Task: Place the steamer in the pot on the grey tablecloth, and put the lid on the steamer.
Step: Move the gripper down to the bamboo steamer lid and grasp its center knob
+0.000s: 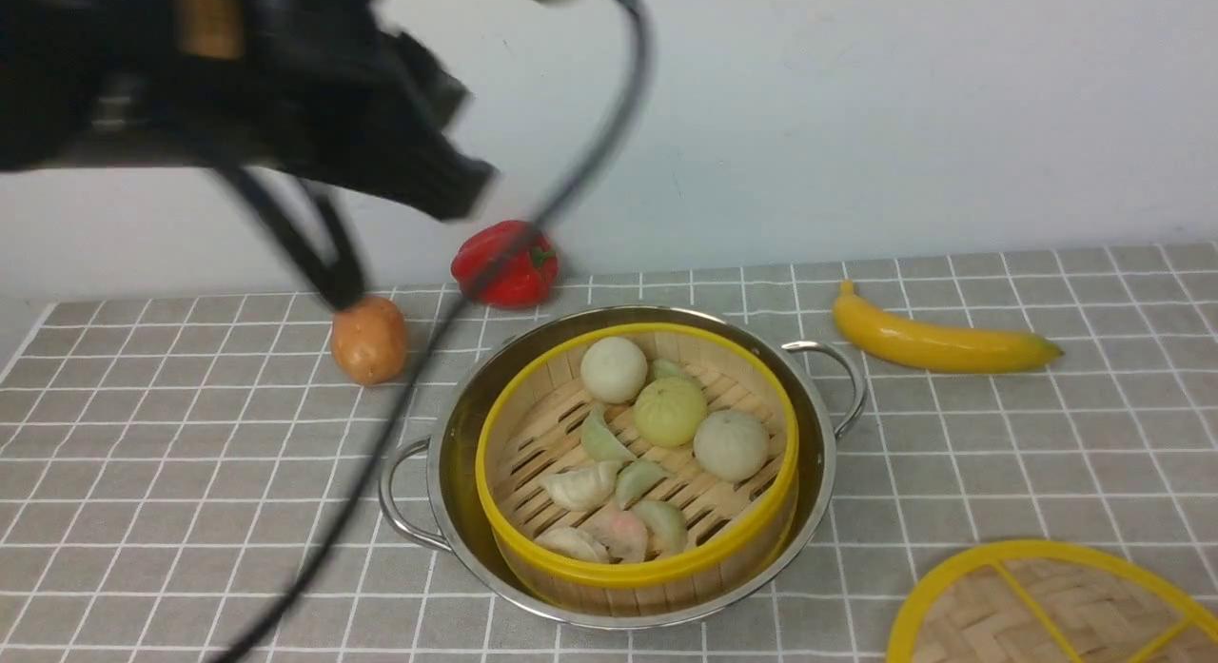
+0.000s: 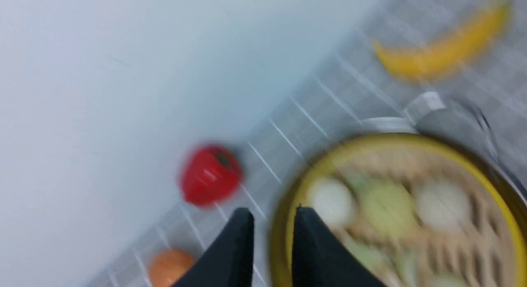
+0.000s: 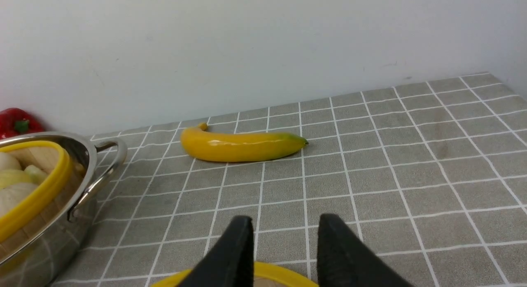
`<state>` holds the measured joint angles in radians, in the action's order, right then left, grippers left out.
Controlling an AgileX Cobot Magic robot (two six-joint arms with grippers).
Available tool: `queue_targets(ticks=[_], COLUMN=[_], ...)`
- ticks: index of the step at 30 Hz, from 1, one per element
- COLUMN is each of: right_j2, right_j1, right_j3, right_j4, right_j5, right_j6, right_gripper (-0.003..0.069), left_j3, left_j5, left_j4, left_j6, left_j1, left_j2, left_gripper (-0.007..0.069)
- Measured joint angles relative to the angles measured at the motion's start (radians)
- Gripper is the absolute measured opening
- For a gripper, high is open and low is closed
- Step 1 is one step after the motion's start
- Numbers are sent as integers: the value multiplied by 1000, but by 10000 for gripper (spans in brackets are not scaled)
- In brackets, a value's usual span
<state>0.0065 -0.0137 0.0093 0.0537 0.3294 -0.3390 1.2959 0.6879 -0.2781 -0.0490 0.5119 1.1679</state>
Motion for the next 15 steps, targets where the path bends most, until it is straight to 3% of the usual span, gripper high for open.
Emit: queue_targets(ticks=[2,3,7,12,15], right_j2=[0,0,0,0,0], right_j1=[0,0,0,0,0], right_j3=[0,0,0,0,0], right_j4=[0,0,0,0,0], right_j5=[0,0,0,0,0], right_j6=[0,0,0,0,0], right_gripper=[240,240,240,240,240], left_j3=[-141,-250,-561,-984,-1136], left_j5=[-130,-222,-352,-384,-410], left_j4=[47,85,164,260,278], left_j6=[5,5,7,12,12], left_j1=[-130,-251,-485,-639,-657], left_j2=[-135,-242,-501,-875,-1007], left_gripper=[135,135,137,148,148])
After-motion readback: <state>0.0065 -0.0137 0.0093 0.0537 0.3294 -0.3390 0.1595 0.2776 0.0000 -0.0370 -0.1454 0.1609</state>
